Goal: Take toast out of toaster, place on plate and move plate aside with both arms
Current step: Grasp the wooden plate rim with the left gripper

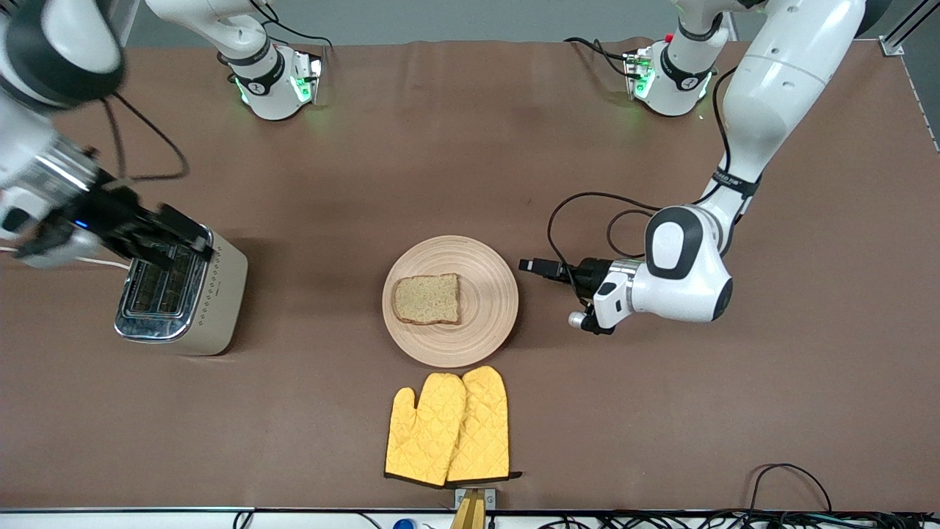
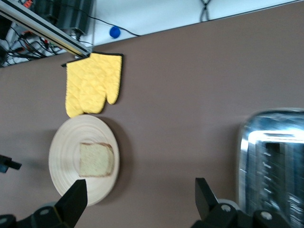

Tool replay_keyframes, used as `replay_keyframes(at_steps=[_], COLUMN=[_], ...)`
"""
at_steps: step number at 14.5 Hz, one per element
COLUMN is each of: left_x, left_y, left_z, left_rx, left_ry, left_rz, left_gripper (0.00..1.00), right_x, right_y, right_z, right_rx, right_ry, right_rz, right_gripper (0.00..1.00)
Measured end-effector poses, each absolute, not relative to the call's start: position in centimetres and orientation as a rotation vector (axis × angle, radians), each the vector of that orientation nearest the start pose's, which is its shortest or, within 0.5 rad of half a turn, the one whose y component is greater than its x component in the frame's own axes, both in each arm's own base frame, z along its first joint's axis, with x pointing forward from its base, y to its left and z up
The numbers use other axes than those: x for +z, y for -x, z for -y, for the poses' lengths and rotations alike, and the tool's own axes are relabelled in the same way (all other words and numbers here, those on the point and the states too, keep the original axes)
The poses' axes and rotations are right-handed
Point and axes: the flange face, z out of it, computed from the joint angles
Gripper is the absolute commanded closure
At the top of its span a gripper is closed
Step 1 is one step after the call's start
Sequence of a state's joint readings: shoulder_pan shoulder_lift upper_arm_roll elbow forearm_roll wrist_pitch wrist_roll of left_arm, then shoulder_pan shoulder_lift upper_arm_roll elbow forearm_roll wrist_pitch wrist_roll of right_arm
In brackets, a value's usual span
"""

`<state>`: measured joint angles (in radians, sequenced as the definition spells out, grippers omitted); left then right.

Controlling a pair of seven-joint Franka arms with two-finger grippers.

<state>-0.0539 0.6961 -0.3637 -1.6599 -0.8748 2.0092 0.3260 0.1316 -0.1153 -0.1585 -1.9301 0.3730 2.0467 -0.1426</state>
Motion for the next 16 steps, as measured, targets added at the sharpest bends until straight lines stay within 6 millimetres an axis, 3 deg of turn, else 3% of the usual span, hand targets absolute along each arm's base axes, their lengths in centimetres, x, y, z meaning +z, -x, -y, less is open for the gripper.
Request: replay_keyframes(at_steps=[3, 5, 6, 13, 16], left_x=[18.3, 16.5, 15.9, 13.1, 11.8], left_y=[-60.0, -60.2, -60.4, -60.3, -60.2], left_z=[27.1, 26.7, 26.7, 28.5, 29.0], left_rx=[-0.401, -0.358, -0.336, -0.282, -0.267], left_ry=[-2.104, -2.083, -2.085, -2.079, -2.060], left_rz=[0.191, 0.158, 0.137, 0.008, 0.000], left_gripper=[0.28, 0.31, 0.32, 0.38, 0.50], right_x=[63.3, 67.1, 67.9, 66.9, 66.6], right_y=[-51.5, -50.1, -49.9, -49.6, -49.3], right_z=[2.7, 2.4, 2.0, 1.8, 2.0], right_rx=[-0.347, -0.335, -0.334, -0.190, -0.144], right_ry=[2.943, 3.062, 3.101, 3.160, 3.165], right_rz=[0.011, -0.035, -0.046, -0.091, -0.108], right_gripper=[0.00, 0.00, 0.00, 0.00, 0.00])
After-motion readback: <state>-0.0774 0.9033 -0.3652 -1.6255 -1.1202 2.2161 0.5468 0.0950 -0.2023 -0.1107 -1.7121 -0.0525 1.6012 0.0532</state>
